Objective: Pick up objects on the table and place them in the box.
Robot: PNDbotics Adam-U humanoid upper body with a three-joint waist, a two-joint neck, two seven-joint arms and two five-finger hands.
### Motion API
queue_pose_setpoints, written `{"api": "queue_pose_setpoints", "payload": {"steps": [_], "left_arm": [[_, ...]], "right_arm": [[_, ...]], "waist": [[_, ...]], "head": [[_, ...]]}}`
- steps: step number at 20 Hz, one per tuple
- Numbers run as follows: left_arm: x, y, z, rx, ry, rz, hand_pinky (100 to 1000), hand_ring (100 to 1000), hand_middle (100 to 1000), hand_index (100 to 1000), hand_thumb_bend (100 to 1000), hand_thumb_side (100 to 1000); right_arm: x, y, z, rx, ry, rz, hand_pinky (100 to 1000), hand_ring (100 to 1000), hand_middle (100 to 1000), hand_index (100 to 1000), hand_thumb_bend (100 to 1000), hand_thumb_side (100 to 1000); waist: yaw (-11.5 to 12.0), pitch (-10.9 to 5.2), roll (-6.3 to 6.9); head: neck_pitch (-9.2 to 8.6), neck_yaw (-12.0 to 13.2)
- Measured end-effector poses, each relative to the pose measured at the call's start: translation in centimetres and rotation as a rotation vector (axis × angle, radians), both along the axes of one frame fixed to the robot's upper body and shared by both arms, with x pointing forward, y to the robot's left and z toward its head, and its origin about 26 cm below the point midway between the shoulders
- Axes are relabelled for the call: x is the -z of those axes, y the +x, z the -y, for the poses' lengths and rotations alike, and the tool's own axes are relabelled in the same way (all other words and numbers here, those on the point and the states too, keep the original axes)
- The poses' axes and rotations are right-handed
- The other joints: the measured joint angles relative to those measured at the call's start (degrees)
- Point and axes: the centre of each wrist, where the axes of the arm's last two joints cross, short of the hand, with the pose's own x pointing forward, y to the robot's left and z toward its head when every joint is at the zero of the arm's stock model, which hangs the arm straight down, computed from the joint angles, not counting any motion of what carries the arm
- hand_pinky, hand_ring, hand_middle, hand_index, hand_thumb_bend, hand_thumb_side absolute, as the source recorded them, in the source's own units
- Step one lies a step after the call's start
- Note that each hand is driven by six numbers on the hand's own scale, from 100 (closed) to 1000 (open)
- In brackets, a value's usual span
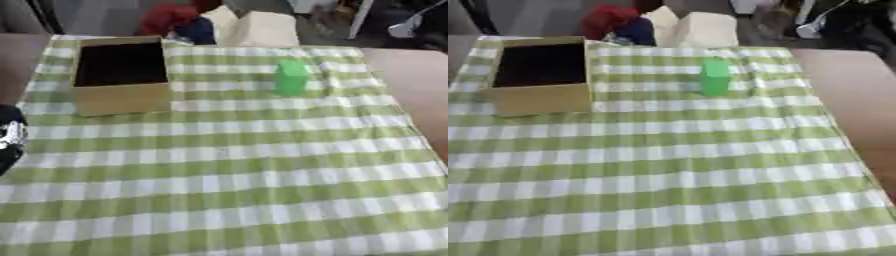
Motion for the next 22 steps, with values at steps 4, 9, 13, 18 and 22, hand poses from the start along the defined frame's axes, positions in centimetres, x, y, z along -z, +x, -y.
{"api": "queue_pose_setpoints", "payload": {"steps": [4, 9, 13, 18, 22], "left_arm": [[0.1, 0.0, 0.0, -0.001, 0.0, -0.003, 543, 625, 580, 585, 181, 100], [0.1, 0.0, 0.0, 0.002, -0.002, -0.004, 543, 626, 580, 586, 180, 100], [0.1, 0.0, 0.0, 0.005, -0.001, -0.005, 543, 626, 580, 586, 180, 100], [0.1, 0.0, 0.1, 0.013, 0.0, -0.007, 543, 626, 579, 585, 182, 100], [0.1, 0.0, 0.2, 0.018, 0.001, -0.008, 543, 626, 579, 585, 182, 100]], "right_arm": [[-0.2, 1.4, 0.1, 0.008, 0.149, 0.051, 730, 703, 728, 855, 506, 160], [-0.4, 3.0, 0.0, 0.018, 0.354, 0.116, 709, 687, 718, 851, 458, 152], [-0.3, 4.1, -0.1, 0.031, 0.524, 0.161, 696, 682, 713, 849, 428, 164], [0.8, 5.5, 0.0, 0.082, 0.72, 0.158, 687, 679, 711, 849, 403, 198], [2.8, 6.4, 0.4, 0.146, 0.833, 0.102, 684, 678, 711, 850, 397, 224]], "waist": [[0.1, -0.17, 0.34], [0.7, -0.29, 0.64], [1.5, -0.29, 0.84], [2.9, -0.29, 0.79], [3.8, -0.29, 0.55]], "head": [[-0.01, 0.0], [-0.03, -0.1], [-0.06, -0.4], [-0.08, -0.9], [-0.09, -1.1]]}}
